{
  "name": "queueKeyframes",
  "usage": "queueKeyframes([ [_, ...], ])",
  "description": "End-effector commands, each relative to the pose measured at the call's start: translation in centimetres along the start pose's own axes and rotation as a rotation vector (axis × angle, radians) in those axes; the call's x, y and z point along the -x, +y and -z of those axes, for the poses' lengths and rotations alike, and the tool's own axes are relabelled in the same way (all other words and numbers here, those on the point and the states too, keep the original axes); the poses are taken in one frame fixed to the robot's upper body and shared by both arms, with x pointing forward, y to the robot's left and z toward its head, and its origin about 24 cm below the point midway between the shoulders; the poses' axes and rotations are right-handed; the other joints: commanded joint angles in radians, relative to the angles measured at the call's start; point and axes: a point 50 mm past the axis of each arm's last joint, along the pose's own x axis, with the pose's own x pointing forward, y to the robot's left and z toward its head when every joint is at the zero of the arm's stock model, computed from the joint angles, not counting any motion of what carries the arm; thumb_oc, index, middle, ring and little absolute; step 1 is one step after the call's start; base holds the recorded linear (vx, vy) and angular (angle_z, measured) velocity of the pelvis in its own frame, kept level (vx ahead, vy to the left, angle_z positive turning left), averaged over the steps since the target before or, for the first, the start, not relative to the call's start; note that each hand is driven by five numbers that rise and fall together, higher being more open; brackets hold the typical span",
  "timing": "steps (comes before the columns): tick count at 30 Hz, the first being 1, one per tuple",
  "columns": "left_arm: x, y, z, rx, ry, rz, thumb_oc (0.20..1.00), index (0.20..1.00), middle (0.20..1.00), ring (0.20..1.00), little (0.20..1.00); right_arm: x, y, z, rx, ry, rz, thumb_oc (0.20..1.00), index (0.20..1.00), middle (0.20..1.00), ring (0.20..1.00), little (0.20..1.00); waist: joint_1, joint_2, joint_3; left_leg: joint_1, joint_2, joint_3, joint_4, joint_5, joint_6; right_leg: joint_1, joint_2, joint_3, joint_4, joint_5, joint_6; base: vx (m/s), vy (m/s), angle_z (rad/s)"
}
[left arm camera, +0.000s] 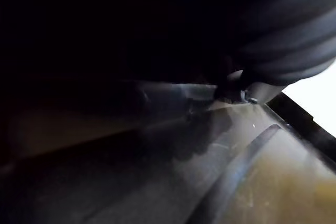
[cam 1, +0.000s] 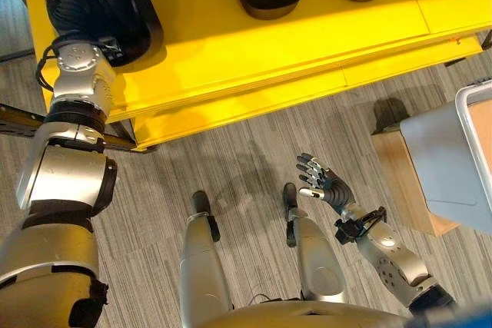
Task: Move parts from the plastic box to the shelf.
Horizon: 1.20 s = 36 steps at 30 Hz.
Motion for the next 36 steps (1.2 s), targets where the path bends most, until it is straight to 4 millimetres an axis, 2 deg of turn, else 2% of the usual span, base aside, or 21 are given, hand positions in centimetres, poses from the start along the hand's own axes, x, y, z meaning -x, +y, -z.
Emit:
queueKeyframes([
  [1,-1.0,1.5,-4.0,0.138,-0.11,-0.075,0.2,0.2,0.2,0.2,0.2,1.2,-0.4,-0.6,0.01,-0.029,0.002,1.0,1.0,1.0,1.0,1.0,0.005,0.008,-0.078,-0.016,0.022,-0.031,0.05,-0.031,-0.027,0.044,-0.057,0.019,0.026,-0.033,0.041,0.08,0.011,-0.02],
  [2,-1.0,1.5,-3.8,0.138,-0.101,-0.075,0.2,0.2,0.2,0.2,0.2,1.2,-0.4,-0.6,0.009,-0.027,0.001,1.0,1.0,1.0,1.0,1.0,0.006,0.01,-0.082,-0.007,0.025,-0.034,0.053,-0.058,-0.034,0.052,-0.055,0.018,0.027,-0.05,0.043,0.01,0.021,-0.05],
  [3,-1.0,1.7,-3.7,0.137,-0.097,-0.078,0.2,0.2,0.2,0.2,0.2,1.2,-0.4,-0.6,0.012,-0.026,-0.001,1.0,1.0,1.0,1.0,1.0,0.006,0.011,-0.081,-0.007,0.026,-0.034,0.057,-0.061,-0.034,0.051,-0.054,0.019,0.029,-0.051,0.043,0.09,0.015,-0.04],
  [14,-1.1,2.2,-3.5,0.101,-0.085,-0.086,0.2,0.2,0.2,0.2,0.2,1.7,-0.8,-0.9,0.0,-0.034,0.006,1.0,1.0,1.0,1.0,1.0,0.0,0.016,-0.089,-0.024,0.029,-0.033,0.067,-0.067,-0.034,0.032,-0.056,0.024,0.034,-0.046,0.046,0.0,0.003,-0.01],
  [15,-1.2,2.3,-3.7,0.081,-0.089,-0.083,1.0,1.0,1.0,1.0,1.0,1.8,-0.8,-0.9,0.003,-0.034,0.0,1.0,1.0,1.0,1.0,1.0,0.0,0.019,-0.089,-0.027,0.028,-0.03,0.069,-0.068,-0.032,0.027,-0.06,0.025,0.036,-0.044,0.049,0.0,0.022,-0.05],
  [36,-1.6,3.3,-6.4,-0.131,-0.185,-0.076,1.0,1.0,1.0,1.0,1.0,2.5,-1.8,-1.6,0.015,-0.048,0.003,1.0,1.0,1.0,1.0,1.0,0.009,0.042,-0.098,-0.042,0.024,-0.036,0.078,-0.066,-0.027,-0.006,-0.067,0.026,0.073,-0.052,0.051,0.0,0.001,0.0],
])
